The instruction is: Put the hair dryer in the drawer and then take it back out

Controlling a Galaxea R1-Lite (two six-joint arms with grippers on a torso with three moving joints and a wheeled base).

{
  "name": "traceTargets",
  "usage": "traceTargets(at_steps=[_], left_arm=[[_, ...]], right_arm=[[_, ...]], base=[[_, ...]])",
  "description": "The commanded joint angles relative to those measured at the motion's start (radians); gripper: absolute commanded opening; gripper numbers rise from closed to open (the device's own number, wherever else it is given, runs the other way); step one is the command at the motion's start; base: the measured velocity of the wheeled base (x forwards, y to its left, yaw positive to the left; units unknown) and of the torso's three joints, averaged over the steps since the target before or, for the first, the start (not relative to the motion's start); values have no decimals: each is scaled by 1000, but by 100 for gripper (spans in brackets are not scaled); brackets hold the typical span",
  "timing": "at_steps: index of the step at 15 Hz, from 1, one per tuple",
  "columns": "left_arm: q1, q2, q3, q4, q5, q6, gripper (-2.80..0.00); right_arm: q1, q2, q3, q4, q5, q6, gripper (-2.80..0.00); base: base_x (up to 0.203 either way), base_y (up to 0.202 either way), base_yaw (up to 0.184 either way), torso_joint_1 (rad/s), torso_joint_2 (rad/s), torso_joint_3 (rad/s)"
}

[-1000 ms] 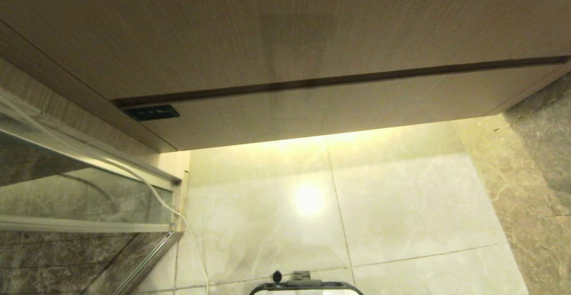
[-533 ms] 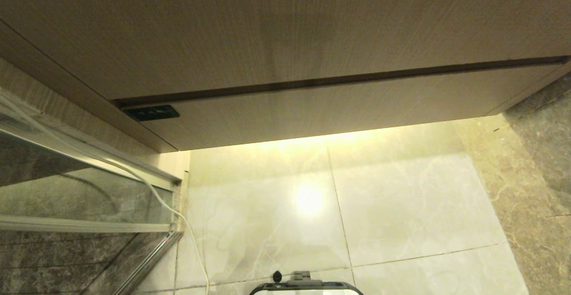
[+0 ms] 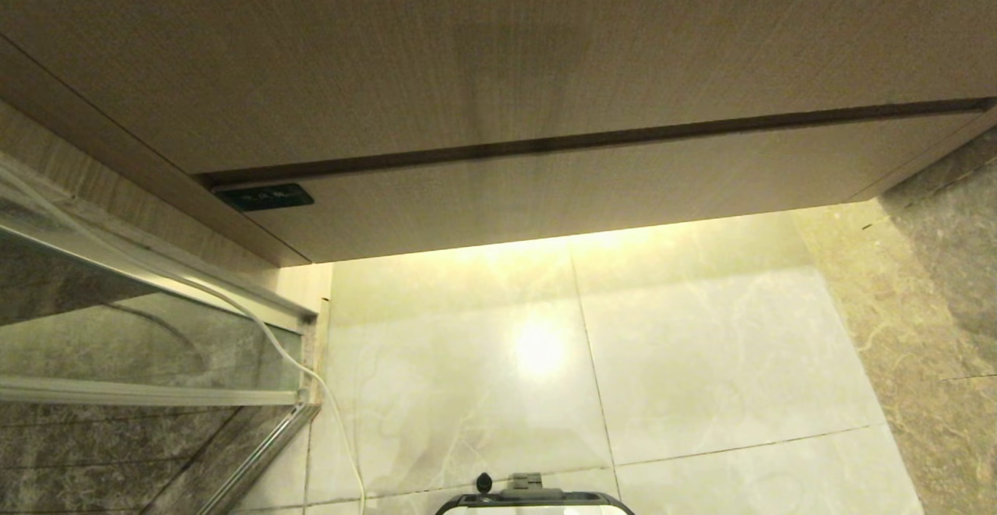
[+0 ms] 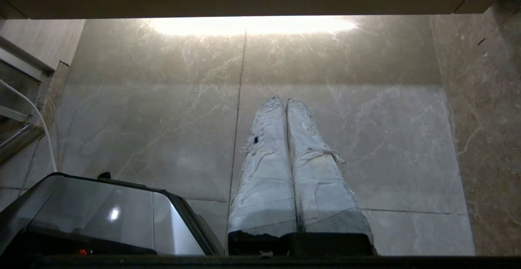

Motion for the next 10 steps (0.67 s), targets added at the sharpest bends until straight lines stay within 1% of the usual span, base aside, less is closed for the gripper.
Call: traceTargets(at_steps=[1,10], left_arm=[[-1,0,0,0,0,0,-280],[0,0,0,0,0,0,-280]], right_arm=[[0,-36,40,-1,-1,0,-280],[0,-36,40,-4,1,-3,-280]], base=[[0,0,0,0,0,0],[0,0,0,0,0,0]])
